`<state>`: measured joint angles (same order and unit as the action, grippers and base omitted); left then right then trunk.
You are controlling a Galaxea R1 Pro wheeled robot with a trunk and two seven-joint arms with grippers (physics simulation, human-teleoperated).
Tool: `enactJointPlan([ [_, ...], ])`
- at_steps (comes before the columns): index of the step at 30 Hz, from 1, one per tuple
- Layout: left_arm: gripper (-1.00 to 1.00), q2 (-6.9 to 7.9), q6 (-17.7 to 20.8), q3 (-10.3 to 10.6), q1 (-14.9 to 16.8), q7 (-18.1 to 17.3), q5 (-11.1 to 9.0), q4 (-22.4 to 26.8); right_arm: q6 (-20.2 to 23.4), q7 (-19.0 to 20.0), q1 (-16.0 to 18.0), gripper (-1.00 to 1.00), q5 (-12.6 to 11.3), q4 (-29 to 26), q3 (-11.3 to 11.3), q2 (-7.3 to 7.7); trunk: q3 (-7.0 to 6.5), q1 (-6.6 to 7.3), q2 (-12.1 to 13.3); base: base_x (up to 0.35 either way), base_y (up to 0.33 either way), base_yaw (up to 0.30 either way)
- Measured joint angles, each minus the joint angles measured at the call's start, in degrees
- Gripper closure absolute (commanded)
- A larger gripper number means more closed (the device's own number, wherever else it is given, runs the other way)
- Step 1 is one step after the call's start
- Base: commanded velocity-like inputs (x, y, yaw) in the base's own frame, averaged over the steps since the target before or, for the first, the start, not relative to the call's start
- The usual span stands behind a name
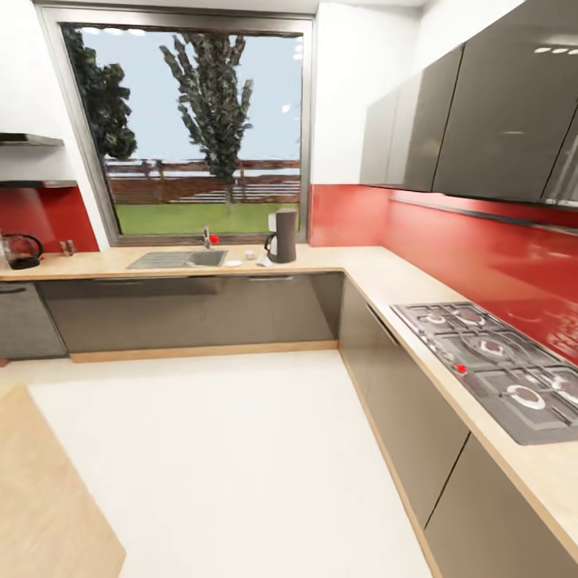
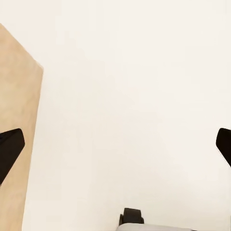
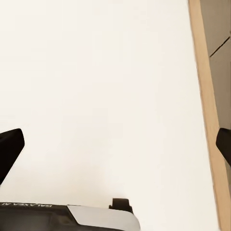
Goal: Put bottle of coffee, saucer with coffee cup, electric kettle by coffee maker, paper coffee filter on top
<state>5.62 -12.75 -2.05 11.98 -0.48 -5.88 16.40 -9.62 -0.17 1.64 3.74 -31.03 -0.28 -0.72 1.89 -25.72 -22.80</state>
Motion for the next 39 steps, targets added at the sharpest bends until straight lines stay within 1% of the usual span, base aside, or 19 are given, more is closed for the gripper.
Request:
enactJointPlan([
  [12,-1.00,0.08,0.00,0.01,0.00,0.00,0.06,0.00,0.00,-0.05,0.00,-1.00,0.00,0.00,-0.01,0.01,0.00,0.00,0.00,0.338,0.000,0.253],
  [39,-1.00,0.08,0.00,0.02,0.01,0.00,0.06,-0.01,0.03,-0.05,-0.01,-1.00,-0.02,-0.01,-0.02,0.01,0.00,0.00,0.00,0.338,0.000,0.012],
])
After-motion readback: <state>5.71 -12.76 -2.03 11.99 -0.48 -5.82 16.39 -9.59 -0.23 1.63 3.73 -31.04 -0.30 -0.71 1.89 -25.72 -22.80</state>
